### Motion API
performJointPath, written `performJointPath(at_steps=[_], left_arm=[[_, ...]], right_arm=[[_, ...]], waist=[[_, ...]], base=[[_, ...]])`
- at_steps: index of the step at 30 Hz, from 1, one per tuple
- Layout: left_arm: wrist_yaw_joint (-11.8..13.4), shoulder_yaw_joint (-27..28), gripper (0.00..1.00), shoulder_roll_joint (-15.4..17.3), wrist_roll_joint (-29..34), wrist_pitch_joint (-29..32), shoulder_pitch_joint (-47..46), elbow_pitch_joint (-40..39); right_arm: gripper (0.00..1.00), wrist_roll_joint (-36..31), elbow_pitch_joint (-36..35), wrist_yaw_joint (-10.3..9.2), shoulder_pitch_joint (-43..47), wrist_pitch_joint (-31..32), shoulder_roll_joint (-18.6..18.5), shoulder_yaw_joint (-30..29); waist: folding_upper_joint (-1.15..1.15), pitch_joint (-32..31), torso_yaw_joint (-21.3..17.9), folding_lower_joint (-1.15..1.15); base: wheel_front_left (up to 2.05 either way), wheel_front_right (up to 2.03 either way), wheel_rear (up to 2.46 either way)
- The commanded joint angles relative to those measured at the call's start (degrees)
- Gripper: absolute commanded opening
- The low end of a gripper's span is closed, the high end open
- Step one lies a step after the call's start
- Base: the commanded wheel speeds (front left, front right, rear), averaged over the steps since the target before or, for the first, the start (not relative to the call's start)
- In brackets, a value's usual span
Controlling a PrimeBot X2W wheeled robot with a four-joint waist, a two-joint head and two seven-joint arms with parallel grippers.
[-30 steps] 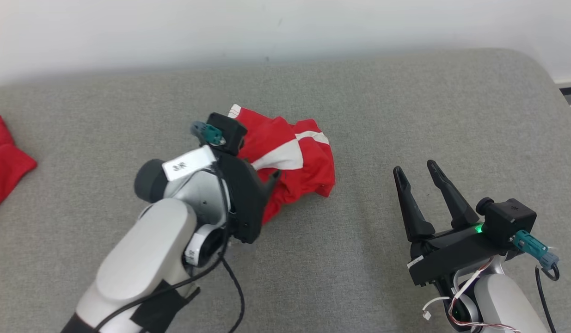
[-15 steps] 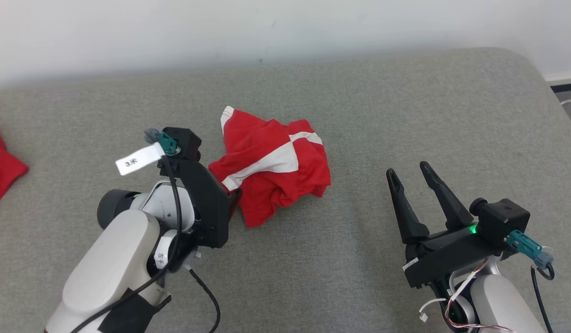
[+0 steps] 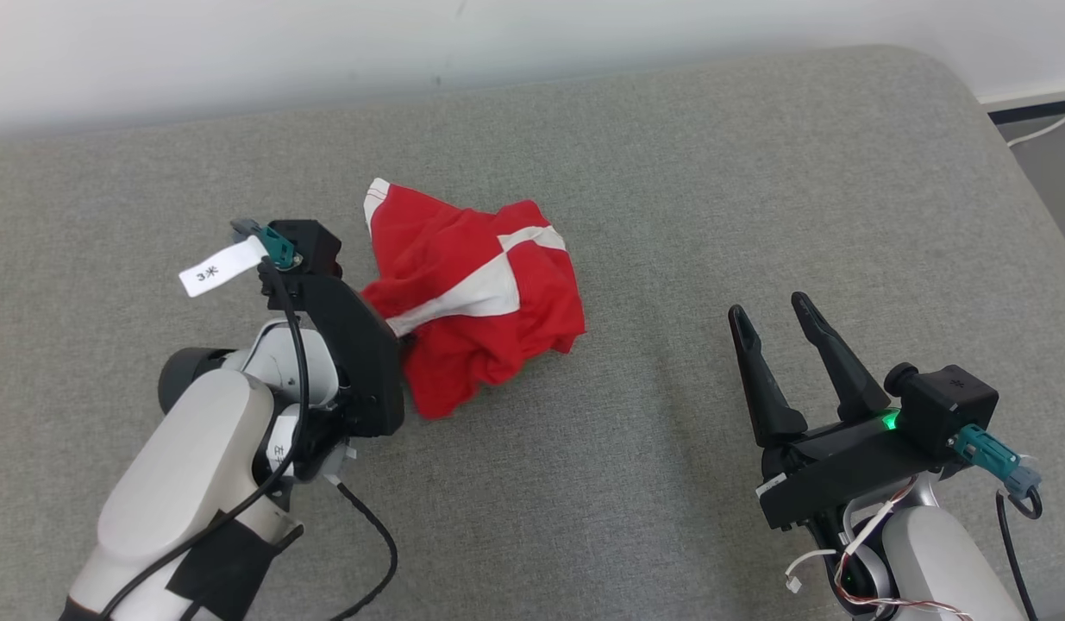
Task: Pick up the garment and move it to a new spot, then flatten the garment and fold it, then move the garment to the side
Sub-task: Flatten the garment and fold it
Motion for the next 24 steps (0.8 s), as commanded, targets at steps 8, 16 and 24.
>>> performJointPath(at_steps=[8,16,24], left_arm=[[-0.8,-0.3,0.0,-0.1,-0.5,-1.3,-1.2,0.2],[-1.0,-0.7,0.0,0.9,0.2,-2.0,-1.2,-2.1],[2.4,-0.9,0.0,5.5,2.5,2.3,0.3,-8.0]], right_arm=[[1.0,-0.5,0.4,0.15,-0.7,-0.3,-0.2,-0.3],[1.0,-0.6,0.6,0.15,-0.3,-0.1,-0.2,-0.6],[1.0,-1.0,0.4,0.15,0.9,0.3,-0.2,-1.2]], waist=[[-0.01,-0.4,0.7,-0.01],[-0.01,-1.4,2.7,-0.01],[-0.01,-2.4,5.9,-0.01]], base=[[0.0,0.0,0.0],[0.0,0.0,0.0],[0.0,0.0,0.0]])
